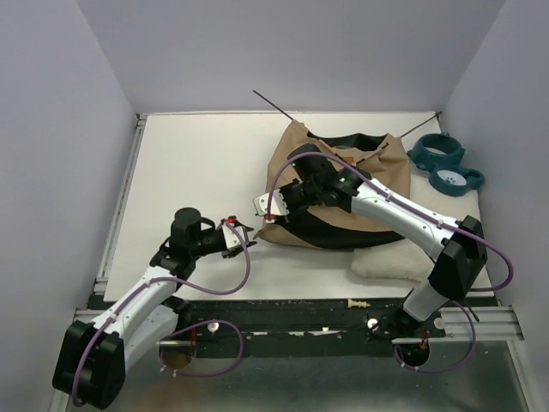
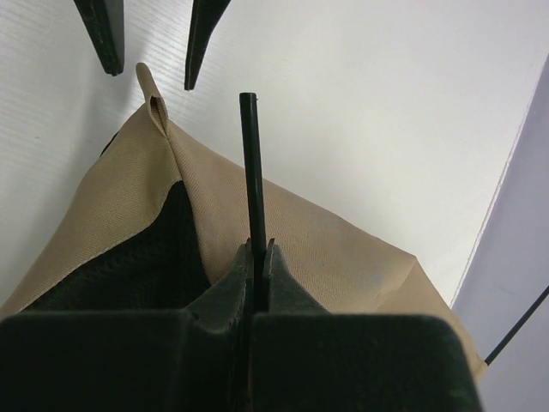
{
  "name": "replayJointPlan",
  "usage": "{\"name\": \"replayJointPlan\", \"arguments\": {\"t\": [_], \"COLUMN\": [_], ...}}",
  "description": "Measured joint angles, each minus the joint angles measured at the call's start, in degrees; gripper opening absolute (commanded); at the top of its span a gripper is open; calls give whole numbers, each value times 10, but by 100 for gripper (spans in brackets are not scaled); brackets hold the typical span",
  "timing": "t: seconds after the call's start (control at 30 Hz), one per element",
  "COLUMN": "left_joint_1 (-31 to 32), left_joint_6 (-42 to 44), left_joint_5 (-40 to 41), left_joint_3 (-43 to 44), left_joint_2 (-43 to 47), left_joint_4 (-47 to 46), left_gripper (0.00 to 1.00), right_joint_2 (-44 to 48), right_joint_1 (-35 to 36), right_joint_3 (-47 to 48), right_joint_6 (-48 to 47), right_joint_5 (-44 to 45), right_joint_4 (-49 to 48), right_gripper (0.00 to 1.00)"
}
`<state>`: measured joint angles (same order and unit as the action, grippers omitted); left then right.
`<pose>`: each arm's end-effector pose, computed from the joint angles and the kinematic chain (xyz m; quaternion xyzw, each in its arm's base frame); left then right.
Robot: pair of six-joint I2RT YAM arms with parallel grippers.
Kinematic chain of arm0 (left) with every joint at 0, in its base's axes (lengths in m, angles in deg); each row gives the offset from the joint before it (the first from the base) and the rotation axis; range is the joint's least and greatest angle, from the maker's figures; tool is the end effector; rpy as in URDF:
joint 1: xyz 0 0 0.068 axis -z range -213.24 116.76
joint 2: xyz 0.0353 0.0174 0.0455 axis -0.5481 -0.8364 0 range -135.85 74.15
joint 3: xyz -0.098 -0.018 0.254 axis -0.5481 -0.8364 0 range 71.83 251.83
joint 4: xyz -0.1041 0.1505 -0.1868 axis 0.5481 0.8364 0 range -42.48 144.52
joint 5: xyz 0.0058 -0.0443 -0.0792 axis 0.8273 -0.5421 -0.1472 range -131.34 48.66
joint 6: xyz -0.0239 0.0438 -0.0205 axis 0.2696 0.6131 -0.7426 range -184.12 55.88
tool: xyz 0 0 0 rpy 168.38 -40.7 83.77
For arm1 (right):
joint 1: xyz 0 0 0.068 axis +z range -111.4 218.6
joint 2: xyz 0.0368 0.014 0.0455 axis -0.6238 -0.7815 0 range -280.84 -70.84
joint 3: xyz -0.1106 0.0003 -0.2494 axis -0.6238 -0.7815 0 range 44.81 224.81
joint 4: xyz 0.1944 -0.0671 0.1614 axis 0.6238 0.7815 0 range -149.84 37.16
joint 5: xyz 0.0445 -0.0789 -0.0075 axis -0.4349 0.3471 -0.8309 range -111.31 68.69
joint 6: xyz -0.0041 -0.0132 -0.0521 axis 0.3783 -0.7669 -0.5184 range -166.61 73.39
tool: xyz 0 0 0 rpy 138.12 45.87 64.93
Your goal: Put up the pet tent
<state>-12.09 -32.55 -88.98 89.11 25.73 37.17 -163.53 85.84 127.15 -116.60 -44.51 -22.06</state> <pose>0.1558 -0.0884 0.2008 0.5398 0.5729 -0.2839 0.5475 0.2309 0.2705 0.3128 -0.8185 0.4151 0.1151 0.3802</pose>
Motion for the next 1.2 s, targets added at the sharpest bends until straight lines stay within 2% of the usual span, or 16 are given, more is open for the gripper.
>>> {"name": "replayJointPlan", "arguments": {"t": [0.13, 0.47, 0.77, 1.03, 1.2], "left_joint_1": [0, 22, 37, 37, 37], "left_joint_6": [-2, 6, 14, 8, 5], "left_joint_5": [0, 5, 20, 35, 41], "left_joint_3": [17, 40, 47, 48, 48], "left_joint_2": [-24, -50, -59, -66, -69], "left_joint_4": [1, 23, 34, 34, 34], "left_gripper": [45, 51, 45, 49, 39], "right_joint_2": [-1, -3, -3, -3, -3], "right_joint_1": [0, 0, 0, -3, -8], "right_joint_3": [0, 5, 12, 25, 31], "right_joint_6": [1, 1, 1, 1, 1], "right_joint_5": [0, 0, 0, 0, 0], "right_joint_4": [0, 1, 5, 14, 17], "right_gripper": [1, 1, 1, 1, 1]}}
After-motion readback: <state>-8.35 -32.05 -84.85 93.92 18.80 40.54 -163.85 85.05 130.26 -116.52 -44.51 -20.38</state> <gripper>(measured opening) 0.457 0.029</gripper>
